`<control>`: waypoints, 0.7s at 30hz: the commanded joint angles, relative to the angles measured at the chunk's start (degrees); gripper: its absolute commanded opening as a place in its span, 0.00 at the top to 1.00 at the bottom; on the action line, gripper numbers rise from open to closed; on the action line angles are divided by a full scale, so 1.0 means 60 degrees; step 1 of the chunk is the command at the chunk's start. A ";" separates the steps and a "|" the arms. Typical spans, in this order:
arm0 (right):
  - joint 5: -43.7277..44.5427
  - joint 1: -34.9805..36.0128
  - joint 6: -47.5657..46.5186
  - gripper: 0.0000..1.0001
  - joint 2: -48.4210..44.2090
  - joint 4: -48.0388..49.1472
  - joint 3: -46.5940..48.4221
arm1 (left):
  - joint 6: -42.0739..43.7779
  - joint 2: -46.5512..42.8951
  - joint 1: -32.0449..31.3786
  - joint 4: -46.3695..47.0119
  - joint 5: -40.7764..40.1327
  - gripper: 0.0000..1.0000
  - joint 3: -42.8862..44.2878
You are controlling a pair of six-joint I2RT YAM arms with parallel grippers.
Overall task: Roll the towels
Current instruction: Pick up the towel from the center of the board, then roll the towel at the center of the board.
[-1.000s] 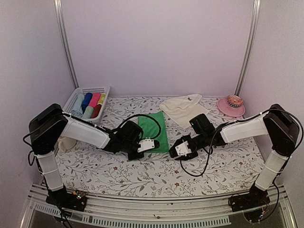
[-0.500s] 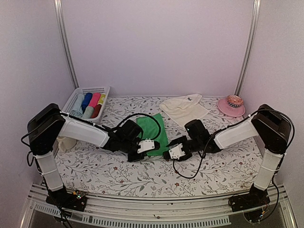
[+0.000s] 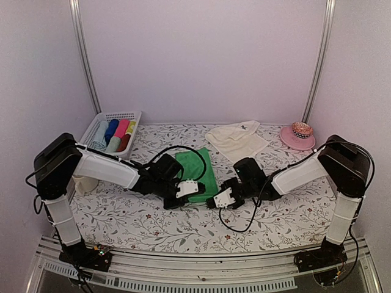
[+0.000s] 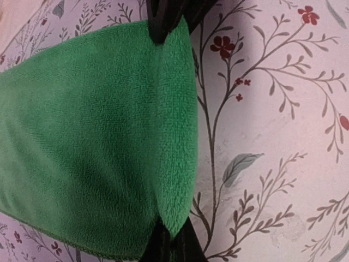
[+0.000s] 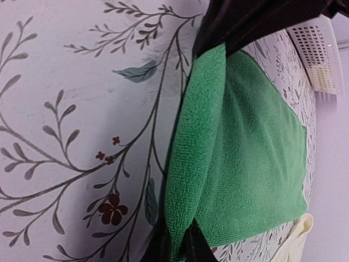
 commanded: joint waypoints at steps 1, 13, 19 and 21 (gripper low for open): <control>-0.0327 0.0042 0.0440 0.97 0.0219 -0.1345 0.0403 | -0.0107 -0.0282 0.0055 -0.0505 0.0287 1.00 -0.0099; -0.2121 -0.0457 0.1465 0.98 0.0152 -0.5622 0.2218 | -0.0761 -0.1469 -0.0061 0.0178 -0.0158 0.45 -0.1217; -0.2995 -0.0788 0.1751 0.98 0.0444 -0.7006 0.3009 | -0.0960 -0.1835 -0.0057 0.0461 0.0002 0.46 -0.1578; -0.3274 -0.0897 0.1838 0.98 0.0581 -0.7432 0.3367 | -0.0993 -0.1787 -0.0067 0.0499 0.0037 0.46 -0.1560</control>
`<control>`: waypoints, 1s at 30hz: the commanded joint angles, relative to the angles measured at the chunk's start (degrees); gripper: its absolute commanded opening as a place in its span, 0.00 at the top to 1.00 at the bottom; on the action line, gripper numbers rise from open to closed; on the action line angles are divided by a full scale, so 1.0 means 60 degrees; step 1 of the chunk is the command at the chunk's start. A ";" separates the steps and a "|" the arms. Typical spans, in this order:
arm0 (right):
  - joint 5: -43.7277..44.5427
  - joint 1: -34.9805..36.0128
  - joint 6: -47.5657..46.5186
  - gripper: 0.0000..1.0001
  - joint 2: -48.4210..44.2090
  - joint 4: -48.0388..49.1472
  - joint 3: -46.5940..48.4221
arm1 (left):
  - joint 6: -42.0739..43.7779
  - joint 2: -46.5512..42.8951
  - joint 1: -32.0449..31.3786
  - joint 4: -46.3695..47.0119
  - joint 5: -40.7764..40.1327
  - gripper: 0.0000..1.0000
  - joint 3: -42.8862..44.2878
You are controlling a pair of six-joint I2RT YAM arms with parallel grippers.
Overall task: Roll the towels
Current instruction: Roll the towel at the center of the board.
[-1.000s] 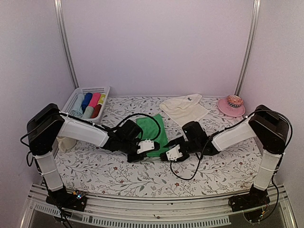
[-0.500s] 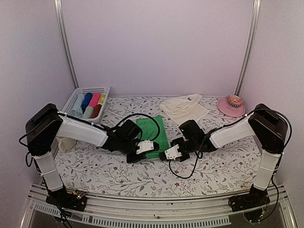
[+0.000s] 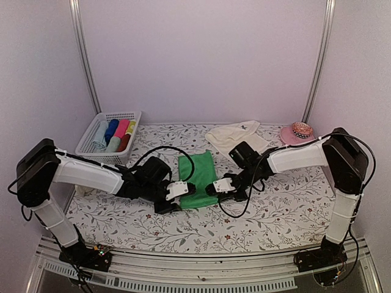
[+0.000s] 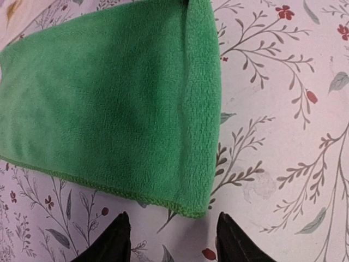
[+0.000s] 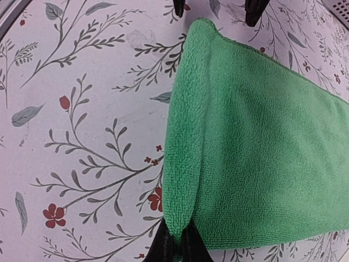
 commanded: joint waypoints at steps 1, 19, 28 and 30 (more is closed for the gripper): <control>-0.1149 -0.0253 0.0388 0.98 0.0417 -0.1818 0.0712 | -0.0235 -0.0095 -0.0029 0.0365 0.0232 0.46 -0.0064; -0.2800 -0.1133 0.1284 0.97 0.2150 -0.5077 0.3713 | -0.0708 -0.0004 0.0063 0.1264 0.0832 0.42 -0.0150; -0.2961 -0.1409 0.1672 0.97 0.2541 -0.5321 0.4189 | -0.0946 0.0836 0.0291 0.0560 0.1057 0.53 0.0668; -0.2924 -0.1425 0.1704 0.97 0.2600 -0.5358 0.4234 | -0.0932 0.0924 0.0288 0.0526 0.1099 0.56 0.0754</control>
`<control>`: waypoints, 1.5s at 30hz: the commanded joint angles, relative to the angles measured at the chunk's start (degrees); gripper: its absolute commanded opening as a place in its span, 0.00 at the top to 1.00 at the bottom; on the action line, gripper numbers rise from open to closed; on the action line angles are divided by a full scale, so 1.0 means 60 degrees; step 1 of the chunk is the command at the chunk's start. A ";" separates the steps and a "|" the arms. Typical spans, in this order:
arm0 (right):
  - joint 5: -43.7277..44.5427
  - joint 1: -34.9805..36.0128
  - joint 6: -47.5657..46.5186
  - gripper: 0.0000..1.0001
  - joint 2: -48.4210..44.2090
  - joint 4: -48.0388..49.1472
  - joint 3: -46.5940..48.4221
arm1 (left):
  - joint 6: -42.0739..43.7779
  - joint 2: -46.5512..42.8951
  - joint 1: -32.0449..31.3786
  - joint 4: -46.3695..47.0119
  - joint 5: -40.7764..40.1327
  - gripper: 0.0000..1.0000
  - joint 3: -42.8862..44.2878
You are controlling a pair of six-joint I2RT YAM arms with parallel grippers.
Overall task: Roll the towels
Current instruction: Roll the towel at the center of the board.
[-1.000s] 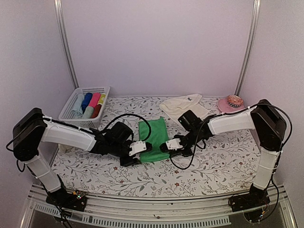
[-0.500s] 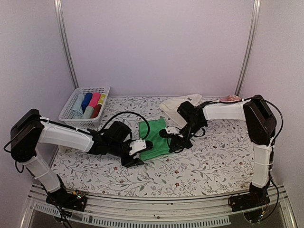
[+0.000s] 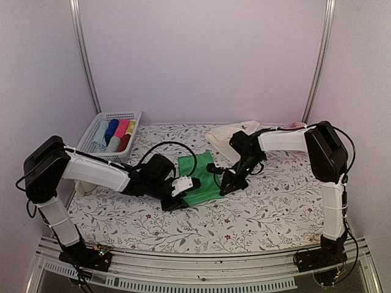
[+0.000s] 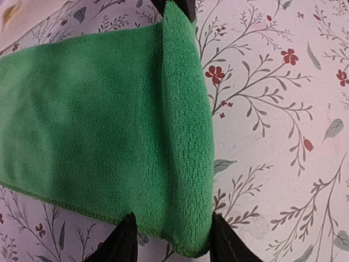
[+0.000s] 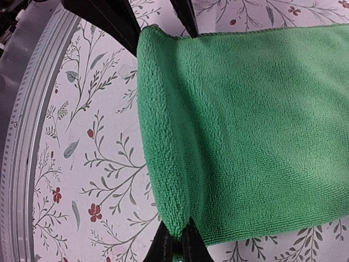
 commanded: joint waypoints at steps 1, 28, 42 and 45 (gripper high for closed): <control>-0.0252 -0.0092 0.0225 0.97 0.0270 -0.0336 0.0322 | -0.0122 0.0278 0.0155 -0.0256 0.0209 0.60 0.0376; 0.1133 -0.0218 0.1709 0.96 0.1352 -0.0154 0.1323 | -0.1005 0.1567 0.0620 -0.1817 -0.0558 1.00 0.1582; 0.1991 -0.0355 0.2380 0.94 0.1817 -0.0086 0.1701 | -0.1930 0.1083 0.0573 -0.2497 -0.1803 0.79 0.1380; 0.1884 -0.0353 0.2353 0.93 0.1885 -0.0302 0.1909 | -0.2009 0.0571 0.0436 -0.2323 -0.2322 0.50 0.1160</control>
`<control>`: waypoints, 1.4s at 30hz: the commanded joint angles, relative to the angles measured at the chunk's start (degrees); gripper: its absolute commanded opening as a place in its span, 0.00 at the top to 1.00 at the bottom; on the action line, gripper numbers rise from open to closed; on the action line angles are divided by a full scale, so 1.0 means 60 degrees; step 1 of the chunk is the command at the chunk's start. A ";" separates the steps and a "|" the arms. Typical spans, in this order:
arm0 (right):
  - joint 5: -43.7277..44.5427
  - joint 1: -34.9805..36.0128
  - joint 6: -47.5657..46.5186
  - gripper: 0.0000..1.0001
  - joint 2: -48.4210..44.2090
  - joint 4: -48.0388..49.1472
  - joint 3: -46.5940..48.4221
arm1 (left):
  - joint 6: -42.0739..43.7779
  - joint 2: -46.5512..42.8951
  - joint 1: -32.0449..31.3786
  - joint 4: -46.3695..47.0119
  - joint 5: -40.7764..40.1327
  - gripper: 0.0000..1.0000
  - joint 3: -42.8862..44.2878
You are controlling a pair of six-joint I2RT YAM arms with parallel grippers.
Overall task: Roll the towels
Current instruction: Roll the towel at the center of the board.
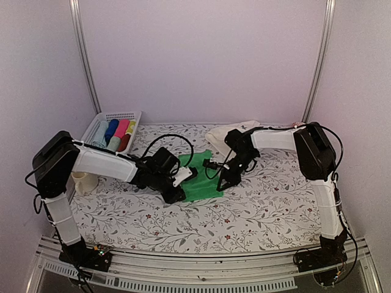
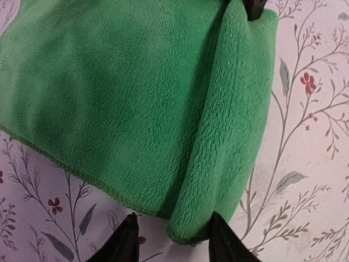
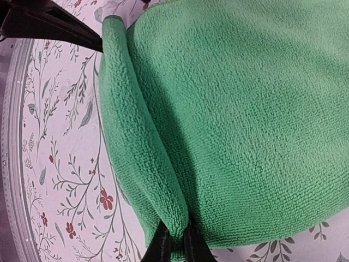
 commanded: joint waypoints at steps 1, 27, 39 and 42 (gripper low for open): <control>0.0850 -0.0212 0.0028 0.93 0.0534 -0.0031 0.0322 | -0.0150 -0.0664 -0.0149 -0.0715 -0.1292 0.43 -0.0480; 0.0464 -0.0213 0.0082 0.90 0.1750 -0.1340 0.1604 | 0.5651 -0.1254 -0.2911 0.4728 -0.5190 0.31 -0.2960; 0.0450 -0.0211 0.0096 0.91 0.1742 -0.1358 0.1608 | 0.5584 -0.0103 -0.2957 0.3914 -0.4953 0.42 -0.2112; 0.0438 -0.0227 0.0082 0.91 0.1760 -0.1369 0.1608 | 0.5546 0.0145 -0.2931 0.3832 -0.5069 0.42 -0.2046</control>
